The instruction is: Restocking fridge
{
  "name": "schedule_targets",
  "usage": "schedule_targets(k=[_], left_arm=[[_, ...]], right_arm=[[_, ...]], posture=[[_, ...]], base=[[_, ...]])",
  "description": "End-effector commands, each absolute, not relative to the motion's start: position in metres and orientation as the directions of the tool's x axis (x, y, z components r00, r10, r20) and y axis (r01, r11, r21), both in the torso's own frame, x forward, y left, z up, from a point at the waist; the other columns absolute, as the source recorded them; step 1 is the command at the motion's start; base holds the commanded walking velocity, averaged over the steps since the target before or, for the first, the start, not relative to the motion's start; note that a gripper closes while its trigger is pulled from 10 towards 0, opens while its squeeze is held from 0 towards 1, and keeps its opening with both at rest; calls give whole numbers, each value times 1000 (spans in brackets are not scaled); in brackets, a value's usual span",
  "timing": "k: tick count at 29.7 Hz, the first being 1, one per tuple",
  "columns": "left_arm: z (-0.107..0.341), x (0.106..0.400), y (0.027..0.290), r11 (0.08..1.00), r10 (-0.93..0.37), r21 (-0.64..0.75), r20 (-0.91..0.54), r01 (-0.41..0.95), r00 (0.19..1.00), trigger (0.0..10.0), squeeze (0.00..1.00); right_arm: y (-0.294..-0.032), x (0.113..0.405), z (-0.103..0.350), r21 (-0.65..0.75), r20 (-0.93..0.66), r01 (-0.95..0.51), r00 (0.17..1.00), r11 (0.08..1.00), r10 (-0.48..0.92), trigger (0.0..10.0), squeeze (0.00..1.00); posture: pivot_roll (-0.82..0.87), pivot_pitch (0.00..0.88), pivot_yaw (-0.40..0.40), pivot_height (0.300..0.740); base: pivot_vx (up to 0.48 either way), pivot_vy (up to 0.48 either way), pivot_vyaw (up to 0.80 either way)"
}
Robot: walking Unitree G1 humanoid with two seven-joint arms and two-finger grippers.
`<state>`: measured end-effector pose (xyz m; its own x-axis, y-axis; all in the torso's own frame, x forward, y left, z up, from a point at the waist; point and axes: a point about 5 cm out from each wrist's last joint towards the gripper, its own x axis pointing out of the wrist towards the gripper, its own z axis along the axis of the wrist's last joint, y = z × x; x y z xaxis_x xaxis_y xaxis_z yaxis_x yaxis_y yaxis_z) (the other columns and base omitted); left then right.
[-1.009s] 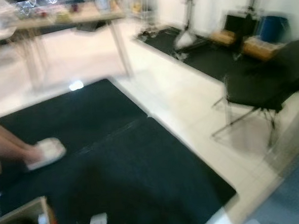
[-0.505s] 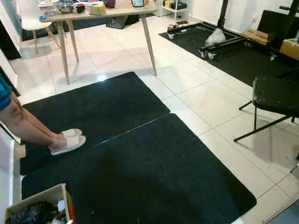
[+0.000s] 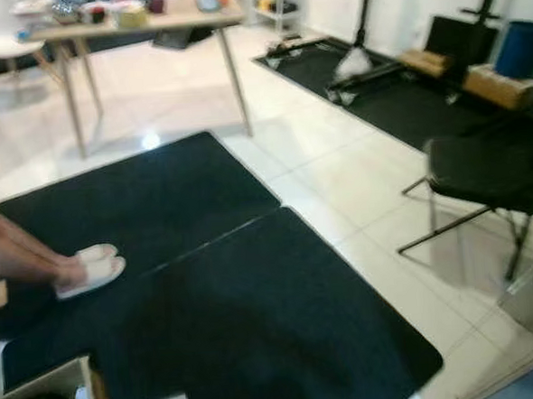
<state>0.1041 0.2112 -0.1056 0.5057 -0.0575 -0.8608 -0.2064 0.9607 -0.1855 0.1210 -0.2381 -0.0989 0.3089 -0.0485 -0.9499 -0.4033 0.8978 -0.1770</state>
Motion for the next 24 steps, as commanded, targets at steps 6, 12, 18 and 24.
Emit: schedule_targets(k=[6,12,18,24], left_arm=[[-107,102,206,963,-78,-193,-869,-189,489,10000,0],[-108,102,205,963,-80,-194,-869,-188,488,10000,0],[-107,102,205,963,-81,-195,-869,-186,488,10000,0],[-107,103,205,963,-82,-195,-869,-184,489,10000,0]], right_arm=[[-247,108,-100,-181,-959,-393,273,902,-73,10000,0],[-247,110,-100,-182,-958,-396,276,900,-72,10000,0],[-247,111,-100,-183,-958,-399,278,899,-71,10000,0],[-247,112,-99,-184,-958,-403,280,896,-70,10000,0]], posture=[[-70,0,-51,740],[-70,0,-52,740],[-70,0,-53,740],[-67,0,-56,740]], base=[[352,0,0],[351,0,0],[352,0,0],[356,0,0]])
